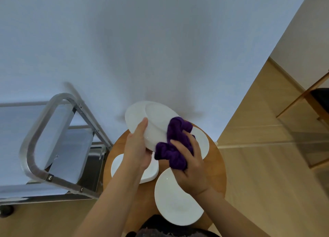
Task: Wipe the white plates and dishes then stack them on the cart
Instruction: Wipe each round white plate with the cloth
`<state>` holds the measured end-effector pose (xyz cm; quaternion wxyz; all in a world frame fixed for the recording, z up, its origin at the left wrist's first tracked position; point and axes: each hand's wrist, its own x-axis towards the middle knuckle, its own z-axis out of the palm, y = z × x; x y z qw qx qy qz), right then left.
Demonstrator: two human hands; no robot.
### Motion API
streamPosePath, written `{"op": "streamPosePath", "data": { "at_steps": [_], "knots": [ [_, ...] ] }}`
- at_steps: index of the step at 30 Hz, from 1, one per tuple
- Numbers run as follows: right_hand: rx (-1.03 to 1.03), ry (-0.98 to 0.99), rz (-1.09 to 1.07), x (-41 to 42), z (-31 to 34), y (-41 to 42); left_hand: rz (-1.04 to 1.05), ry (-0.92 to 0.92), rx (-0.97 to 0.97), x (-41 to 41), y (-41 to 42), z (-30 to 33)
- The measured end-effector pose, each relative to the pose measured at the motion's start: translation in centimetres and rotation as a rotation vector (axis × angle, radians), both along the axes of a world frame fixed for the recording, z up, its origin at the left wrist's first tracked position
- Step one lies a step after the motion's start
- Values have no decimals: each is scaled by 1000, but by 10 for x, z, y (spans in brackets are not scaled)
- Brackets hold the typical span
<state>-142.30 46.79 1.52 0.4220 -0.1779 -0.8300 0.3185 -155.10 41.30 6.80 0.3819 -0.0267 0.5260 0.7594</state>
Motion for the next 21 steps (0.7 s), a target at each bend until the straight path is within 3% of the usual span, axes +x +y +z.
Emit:
{"op": "streamPosePath", "data": {
  "at_steps": [3,7,12,16,21],
  "knots": [
    [-349,-31,-29,16,-15,6,-49,47,-23,-3,-5,-11],
    [-790,-255,-137,22,-34,36,-80,126,-152,3,-11,-31],
    [-916,-258,-398,43,-59,60,-473,573,-627,36,-17,-76],
    [-1042,-148,-507,54,-69,73,-928,845,-761,63,-20,-115],
    [-1092,-135,-567,67,-81,84,-1313,1326,-795,79,-14,-149]
  ]
}}
